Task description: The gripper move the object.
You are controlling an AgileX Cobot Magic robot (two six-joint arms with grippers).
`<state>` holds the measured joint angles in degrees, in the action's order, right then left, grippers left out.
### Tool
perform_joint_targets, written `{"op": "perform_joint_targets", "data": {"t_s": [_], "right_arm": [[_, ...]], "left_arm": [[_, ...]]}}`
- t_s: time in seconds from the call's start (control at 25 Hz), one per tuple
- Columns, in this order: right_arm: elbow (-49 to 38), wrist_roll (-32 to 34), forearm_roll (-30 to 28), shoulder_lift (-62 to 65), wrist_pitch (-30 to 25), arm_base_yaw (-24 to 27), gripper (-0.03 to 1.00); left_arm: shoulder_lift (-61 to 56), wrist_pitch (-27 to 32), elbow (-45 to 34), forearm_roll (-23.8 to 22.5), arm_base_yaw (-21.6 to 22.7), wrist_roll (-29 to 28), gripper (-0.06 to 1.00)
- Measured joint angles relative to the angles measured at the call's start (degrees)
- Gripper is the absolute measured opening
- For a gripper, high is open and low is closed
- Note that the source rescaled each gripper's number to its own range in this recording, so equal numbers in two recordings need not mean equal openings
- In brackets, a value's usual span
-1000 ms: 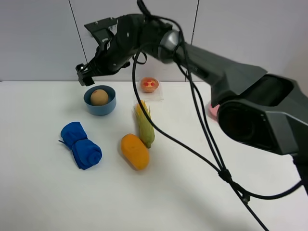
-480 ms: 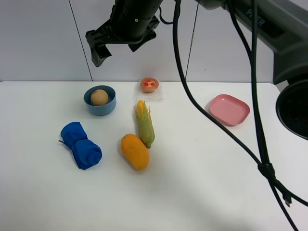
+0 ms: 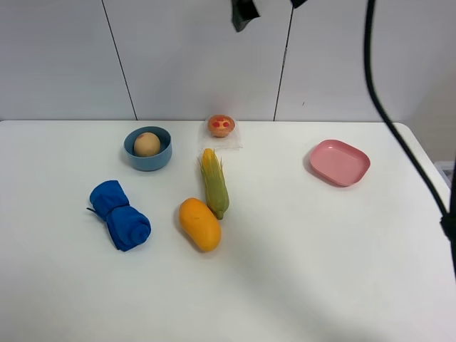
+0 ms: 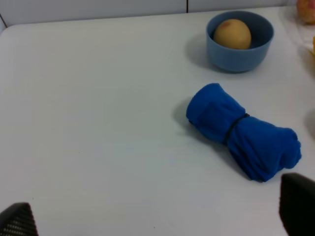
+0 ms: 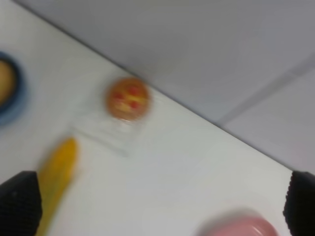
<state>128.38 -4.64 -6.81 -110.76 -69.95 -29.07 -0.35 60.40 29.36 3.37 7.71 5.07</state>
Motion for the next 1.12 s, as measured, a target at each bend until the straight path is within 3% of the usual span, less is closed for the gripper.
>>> {"op": "perform_joint_targets", "data": {"t_s": [0.56,0.84,1.12], "right_arm": [[-39.57,0.0,-0.35,28.0,-0.01,20.83,1.0],[-54.62,0.0,-0.53,43.73,-0.06,32.57,1.0],[-64.23,0.0,-0.42,58.34,-0.06,34.39,1.0]], "left_arm": [[0.0,0.0,0.0,0.0,0.0,0.06,1.0],[0.0,0.0,0.0,0.0,0.0,0.06,1.0],[0.0,0.0,0.0,0.0,0.0,0.06,1.0]]}}
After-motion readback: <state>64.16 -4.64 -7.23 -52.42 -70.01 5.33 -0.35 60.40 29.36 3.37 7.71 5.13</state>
